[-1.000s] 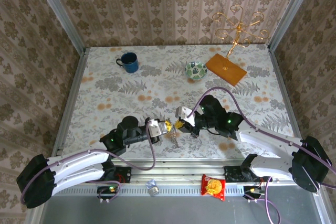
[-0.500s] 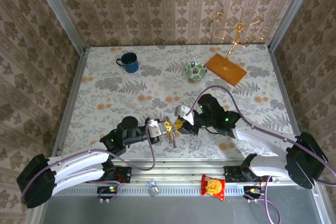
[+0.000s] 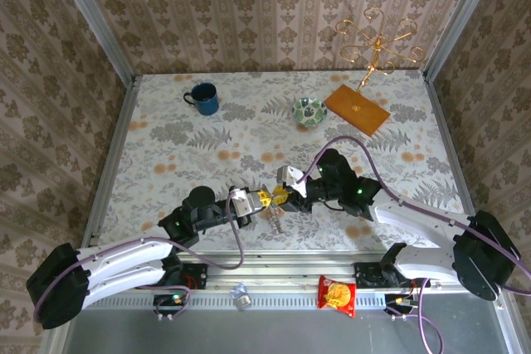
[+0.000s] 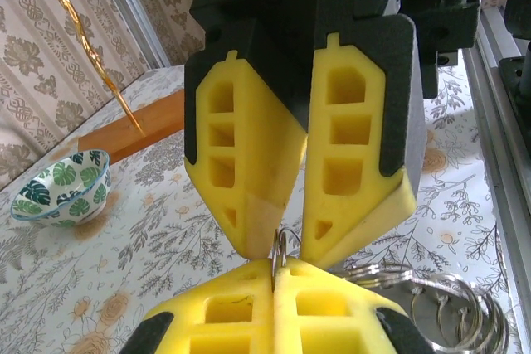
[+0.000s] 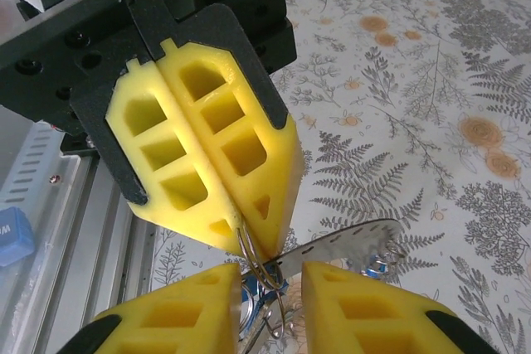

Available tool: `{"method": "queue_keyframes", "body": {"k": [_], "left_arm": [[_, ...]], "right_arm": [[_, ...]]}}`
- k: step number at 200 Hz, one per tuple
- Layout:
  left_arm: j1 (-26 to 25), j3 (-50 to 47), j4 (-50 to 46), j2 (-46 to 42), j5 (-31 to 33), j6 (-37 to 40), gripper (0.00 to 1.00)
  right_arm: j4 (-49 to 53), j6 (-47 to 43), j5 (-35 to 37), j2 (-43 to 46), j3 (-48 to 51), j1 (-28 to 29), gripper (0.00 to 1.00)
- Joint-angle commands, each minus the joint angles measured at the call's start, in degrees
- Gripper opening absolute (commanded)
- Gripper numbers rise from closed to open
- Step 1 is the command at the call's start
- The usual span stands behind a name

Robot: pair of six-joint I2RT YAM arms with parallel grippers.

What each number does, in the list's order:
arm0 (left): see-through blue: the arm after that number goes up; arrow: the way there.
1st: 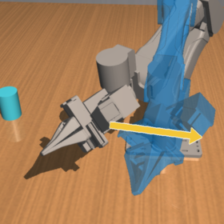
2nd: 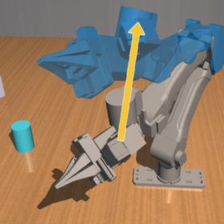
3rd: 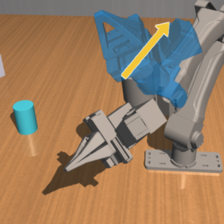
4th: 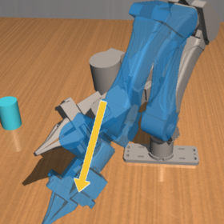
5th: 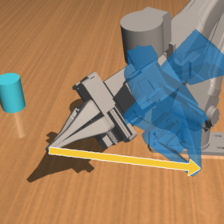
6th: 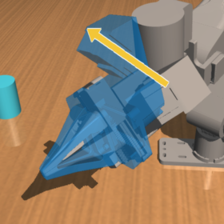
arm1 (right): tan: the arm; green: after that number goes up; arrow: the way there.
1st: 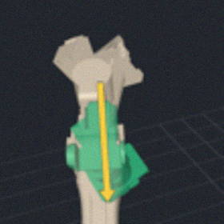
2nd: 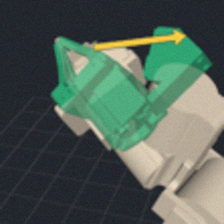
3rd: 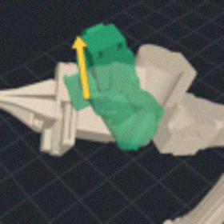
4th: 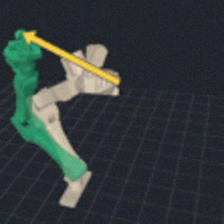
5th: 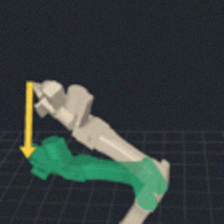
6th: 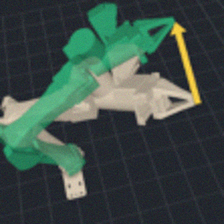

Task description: Put the keys on the keyring

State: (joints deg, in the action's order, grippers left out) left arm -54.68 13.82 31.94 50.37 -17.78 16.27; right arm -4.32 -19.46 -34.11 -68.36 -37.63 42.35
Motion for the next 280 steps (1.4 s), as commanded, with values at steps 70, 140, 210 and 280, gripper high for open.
{"method": "queue_keyframes", "body": {"k": [70,140,210,280], "left_arm": [[-0.25,0.85,-0.23,-0.73,2.91,-0.11,0.24],[-0.22,6.8,-12.25,0.12,1.53,6.22,0.2],[-0.24,6.74,-12.88,0.03,1.08,7.4,0.0],[-0.17,2.62,-3.85,-1.06,1.26,3.43,0.0]], "right_arm": [[8.19,-6.75,1.5,-1.12,-5.19,0.78,0.0],[27.43,-20.9,8.09,-5.83,-17.23,5.55,0.0],[21.39,-16.69,6.51,-1.47,-13.9,5.13,0.16],[4.85,-3.72,5.05,3.69,-0.26,1.08,0.29]]}}
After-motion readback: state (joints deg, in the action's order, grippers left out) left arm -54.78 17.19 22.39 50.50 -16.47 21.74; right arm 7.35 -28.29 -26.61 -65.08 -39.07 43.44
